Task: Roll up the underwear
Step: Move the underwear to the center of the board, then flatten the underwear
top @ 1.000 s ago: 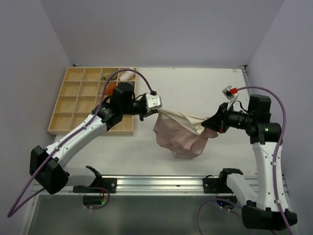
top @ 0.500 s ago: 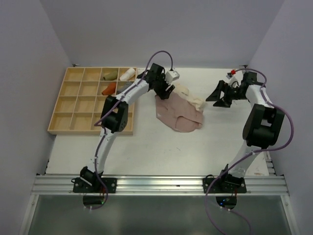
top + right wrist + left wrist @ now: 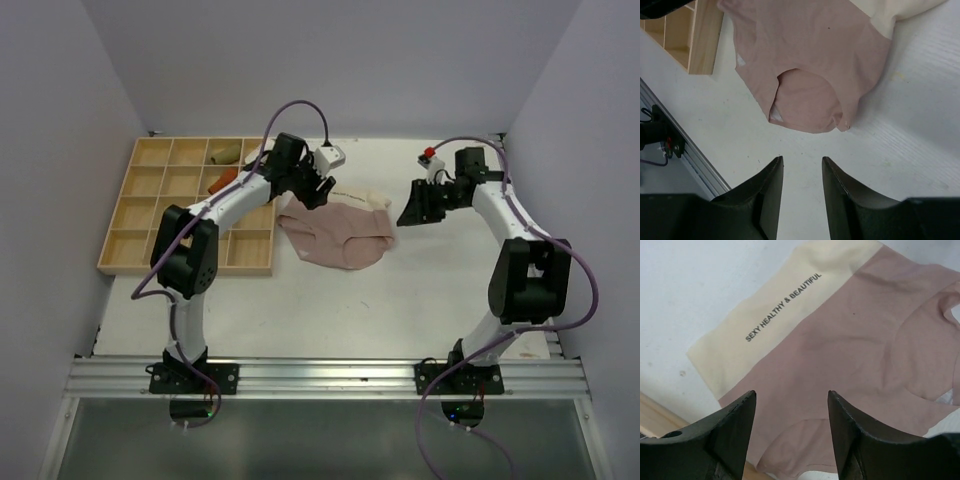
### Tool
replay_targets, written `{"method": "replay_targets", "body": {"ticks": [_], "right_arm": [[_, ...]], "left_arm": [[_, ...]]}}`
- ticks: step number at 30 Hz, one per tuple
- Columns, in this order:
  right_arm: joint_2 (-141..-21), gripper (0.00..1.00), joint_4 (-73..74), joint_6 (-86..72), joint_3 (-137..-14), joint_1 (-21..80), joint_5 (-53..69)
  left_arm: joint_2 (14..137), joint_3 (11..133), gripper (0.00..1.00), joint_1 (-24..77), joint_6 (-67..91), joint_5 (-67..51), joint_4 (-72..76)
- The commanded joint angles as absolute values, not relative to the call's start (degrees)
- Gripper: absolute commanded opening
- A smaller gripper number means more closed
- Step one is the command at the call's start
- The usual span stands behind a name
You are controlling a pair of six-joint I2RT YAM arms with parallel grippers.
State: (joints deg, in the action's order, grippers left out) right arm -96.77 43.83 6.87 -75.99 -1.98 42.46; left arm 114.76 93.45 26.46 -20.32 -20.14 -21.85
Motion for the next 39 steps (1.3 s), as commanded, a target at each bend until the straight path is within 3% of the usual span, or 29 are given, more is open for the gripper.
{"method": "replay_targets", "body": {"ticks": [1, 14, 21, 25, 31, 33, 39], "right_arm": [[-98.3, 0.4, 38.4, 5.4, -75.4, -0.6, 41.8], [-109.9, 0.38, 29.3, 0.5, -71.7, 4.0, 37.5], [-107.4, 0.23, 38.8, 7.4, -66.3, 4.0, 30.1], [-97.6, 0.15, 50.2, 14.7, -64.2, 3.8, 36.7], [-89.9, 0.41, 51.0, 14.9, -72.0, 2.2, 41.7], [-91.5, 0.54, 47.9, 8.0, -73.6, 0.9, 35.7], [-104.7, 0.69, 47.0, -5.4, -74.3, -9.8, 39.6]], "left_arm": [[116.5, 91.3, 0.62, 27.4, -19.2, -23.2, -19.1], [116.5, 86.9, 0.65, 28.7, -18.2, -25.9, -22.0], [116.3, 86.5, 0.66, 28.9, -19.4, -27.3, -23.3], [115.1, 85.5, 0.66, 29.0, -22.4, -30.2, -24.9], [114.3, 83.2, 0.66, 31.1, -26.8, -30.9, -27.5], [113.5, 82.1, 0.66, 31.4, -27.1, -31.3, -26.6], [112.9, 81.8, 0.67, 31.4, -27.9, -29.8, -26.5]]}}
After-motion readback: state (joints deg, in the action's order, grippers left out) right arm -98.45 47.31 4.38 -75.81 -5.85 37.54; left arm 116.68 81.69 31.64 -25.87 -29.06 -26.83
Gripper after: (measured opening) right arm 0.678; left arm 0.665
